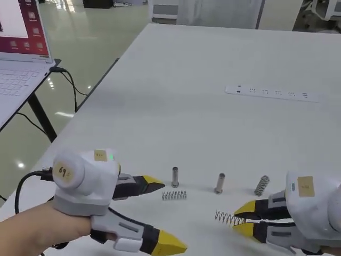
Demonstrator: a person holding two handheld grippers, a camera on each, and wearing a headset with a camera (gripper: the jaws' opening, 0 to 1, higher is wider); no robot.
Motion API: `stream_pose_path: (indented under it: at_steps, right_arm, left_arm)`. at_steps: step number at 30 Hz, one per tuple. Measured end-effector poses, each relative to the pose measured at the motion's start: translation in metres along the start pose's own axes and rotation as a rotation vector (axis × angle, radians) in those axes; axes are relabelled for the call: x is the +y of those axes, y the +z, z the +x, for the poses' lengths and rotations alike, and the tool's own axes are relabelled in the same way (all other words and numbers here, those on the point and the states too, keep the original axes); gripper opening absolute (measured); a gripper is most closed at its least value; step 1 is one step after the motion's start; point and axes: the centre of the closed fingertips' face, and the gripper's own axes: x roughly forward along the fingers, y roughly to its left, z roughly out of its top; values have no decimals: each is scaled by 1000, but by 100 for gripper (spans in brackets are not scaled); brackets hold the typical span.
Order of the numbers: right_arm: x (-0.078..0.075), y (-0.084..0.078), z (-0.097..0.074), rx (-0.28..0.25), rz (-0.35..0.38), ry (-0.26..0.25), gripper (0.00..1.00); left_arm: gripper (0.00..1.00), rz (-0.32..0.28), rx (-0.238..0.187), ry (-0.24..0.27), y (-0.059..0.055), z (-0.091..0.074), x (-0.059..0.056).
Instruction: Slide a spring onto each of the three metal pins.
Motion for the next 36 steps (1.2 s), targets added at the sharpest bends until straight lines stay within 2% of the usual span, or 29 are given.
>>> stream_pose_path:
  at_steps: [5,9,13,16,26,36]
  right_arm:
    - [4,3,-2,-5,-12,10,8]
    - [6,7,-4,-21,-11,15,8]
    - [8,11,-6,-35,-17,25,8]
    - [10,12,-7,-39,-24,32,8]
    - [13,18,-10,-51,-56,48,8]
    - [15,23,-12,-69,-53,57,8]
  left_arm:
    - [67,24,22,-50,1,15,-12]
    - [61,51,27,-69,3,27,-17]
    - [49,81,26,-92,7,37,-23]
    - [47,98,29,-109,10,44,-27]
    - [34,141,26,-148,16,53,-33]
    - [21,160,17,-175,20,60,-39]
